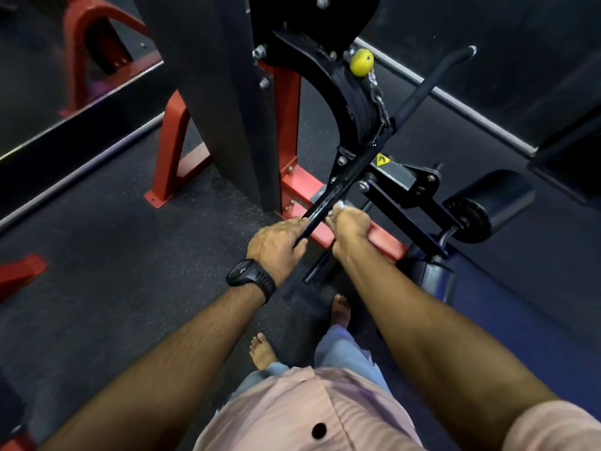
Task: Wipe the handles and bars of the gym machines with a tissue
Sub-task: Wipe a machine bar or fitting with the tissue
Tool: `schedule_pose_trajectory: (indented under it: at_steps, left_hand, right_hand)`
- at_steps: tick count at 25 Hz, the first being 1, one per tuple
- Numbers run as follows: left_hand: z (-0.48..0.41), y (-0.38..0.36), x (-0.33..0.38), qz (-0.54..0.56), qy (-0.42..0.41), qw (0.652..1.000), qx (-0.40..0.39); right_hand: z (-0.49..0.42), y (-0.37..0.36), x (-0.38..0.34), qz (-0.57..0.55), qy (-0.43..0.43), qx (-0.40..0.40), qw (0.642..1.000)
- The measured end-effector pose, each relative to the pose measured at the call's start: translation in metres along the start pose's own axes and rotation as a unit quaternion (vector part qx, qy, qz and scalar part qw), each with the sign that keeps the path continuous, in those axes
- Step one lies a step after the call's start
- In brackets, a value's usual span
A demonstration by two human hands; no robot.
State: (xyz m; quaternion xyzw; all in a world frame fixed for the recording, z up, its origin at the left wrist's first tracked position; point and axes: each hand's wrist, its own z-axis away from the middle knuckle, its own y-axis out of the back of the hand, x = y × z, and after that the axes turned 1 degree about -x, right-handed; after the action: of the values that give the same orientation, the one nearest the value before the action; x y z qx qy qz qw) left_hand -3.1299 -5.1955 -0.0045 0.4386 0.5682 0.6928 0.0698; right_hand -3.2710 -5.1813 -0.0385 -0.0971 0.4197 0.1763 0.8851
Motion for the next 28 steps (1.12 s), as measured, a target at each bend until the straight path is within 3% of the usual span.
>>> schedule_pose_trajectory:
  at_steps: [4, 8, 11, 16, 21, 24, 28]
  left_hand:
    - [0.002, 0.009, 0.005, 0.006, -0.013, 1.0, 0.006]
    - [0.005, 0.024, 0.012, -0.009, 0.075, 0.995, -0.066]
    - [0.008, 0.034, 0.021, -0.003, 0.085, 0.994, -0.073]
    - [0.003, 0.044, 0.061, 0.0, 0.068, 0.996, -0.063]
    - [0.004, 0.027, 0.146, -0.009, -0.025, 0.998, -0.058]
    - [0.016, -0.009, 0.227, -0.017, -0.095, 0.991, -0.089]
    - [0.054, -0.075, 0.357, -0.034, -0.196, 0.97, -0.141]
  right_hand:
    - [0.037, 0.011, 0.003, 0.059, -0.011, -0.056, 0.997]
    - [0.063, 0.029, -0.005, 0.028, -0.103, -0.169, 0.98]
    - [0.073, 0.038, -0.019, 0.025, -0.082, -0.187, 0.979]
    - [0.085, 0.08, -0.053, -0.038, 0.049, -0.134, 0.989]
    - [0.09, 0.17, -0.087, -0.054, 0.157, -0.089, 0.982]
    - [0.099, 0.26, -0.099, -0.054, 0.207, -0.044, 0.976]
    - [0.113, 0.443, -0.095, -0.024, 0.235, 0.063, 0.97]
